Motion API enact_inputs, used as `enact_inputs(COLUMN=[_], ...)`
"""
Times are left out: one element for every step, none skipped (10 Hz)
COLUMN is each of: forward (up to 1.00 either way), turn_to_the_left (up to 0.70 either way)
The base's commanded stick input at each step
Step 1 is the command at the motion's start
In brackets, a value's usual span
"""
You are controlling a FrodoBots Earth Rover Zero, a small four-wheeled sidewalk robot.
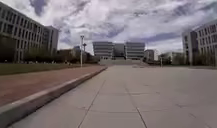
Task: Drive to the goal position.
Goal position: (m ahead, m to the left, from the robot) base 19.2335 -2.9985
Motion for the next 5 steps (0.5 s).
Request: enact_inputs(forward=[1.0,1.0,1.0,1.0,1.0], turn_to_the_left=[0.24,0.27,0.02,0.0,0.0])
